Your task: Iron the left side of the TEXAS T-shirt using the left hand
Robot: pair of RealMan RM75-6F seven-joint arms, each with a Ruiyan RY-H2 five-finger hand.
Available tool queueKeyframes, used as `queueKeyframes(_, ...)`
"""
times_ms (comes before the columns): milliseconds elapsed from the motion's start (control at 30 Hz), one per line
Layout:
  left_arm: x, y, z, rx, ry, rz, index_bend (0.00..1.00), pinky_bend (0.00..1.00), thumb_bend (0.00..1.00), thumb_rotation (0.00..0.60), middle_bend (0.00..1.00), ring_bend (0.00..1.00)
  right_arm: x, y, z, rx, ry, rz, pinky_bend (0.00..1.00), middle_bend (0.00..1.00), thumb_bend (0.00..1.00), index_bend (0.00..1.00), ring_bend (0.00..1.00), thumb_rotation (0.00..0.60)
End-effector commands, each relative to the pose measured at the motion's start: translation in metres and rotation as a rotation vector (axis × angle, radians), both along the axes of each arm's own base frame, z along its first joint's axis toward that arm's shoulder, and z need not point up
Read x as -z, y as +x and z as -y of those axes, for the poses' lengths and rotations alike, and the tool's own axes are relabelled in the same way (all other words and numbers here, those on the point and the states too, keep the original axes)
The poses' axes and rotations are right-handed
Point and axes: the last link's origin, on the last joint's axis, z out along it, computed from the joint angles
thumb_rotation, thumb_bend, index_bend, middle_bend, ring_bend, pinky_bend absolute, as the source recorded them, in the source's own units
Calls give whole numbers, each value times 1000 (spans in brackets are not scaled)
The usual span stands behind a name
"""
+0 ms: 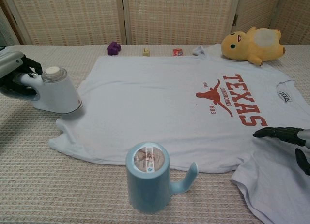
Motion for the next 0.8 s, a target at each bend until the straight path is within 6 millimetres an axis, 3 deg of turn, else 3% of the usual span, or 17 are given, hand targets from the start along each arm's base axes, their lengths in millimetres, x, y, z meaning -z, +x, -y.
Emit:
queueKeyframes(33, 3, 34, -4, 51, -19, 80, 992, 759, 448, 600, 1000, 881, 0, 0, -1, 2, 0, -1, 0, 13, 989, 0, 0, 314)
queueKeyframes(200, 38, 84, -13, 121, -89, 95, 991, 760, 448, 600, 1000, 880, 0, 0, -1, 3, 0, -3, 0, 13, 989, 0, 0, 313)
queueKeyframes(400, 74, 123, -35, 145, -117, 44, 991, 760, 449, 600, 1000, 879, -1, 0, -3, 3, -3, -10, 0, 13, 991, 0, 0, 312)
queueKeyframes(600, 94, 132, -56, 112, -98, -27, 990, 760, 448, 600, 1000, 875, -1, -2, -5, 16, -10, -12, 0, 13, 992, 0, 0, 315)
queueKeyframes(800, 94, 117, -77, 10, -38, -70, 990, 760, 448, 600, 1000, 874, -2, -2, -7, 20, -14, -15, 0, 13, 992, 0, 0, 315)
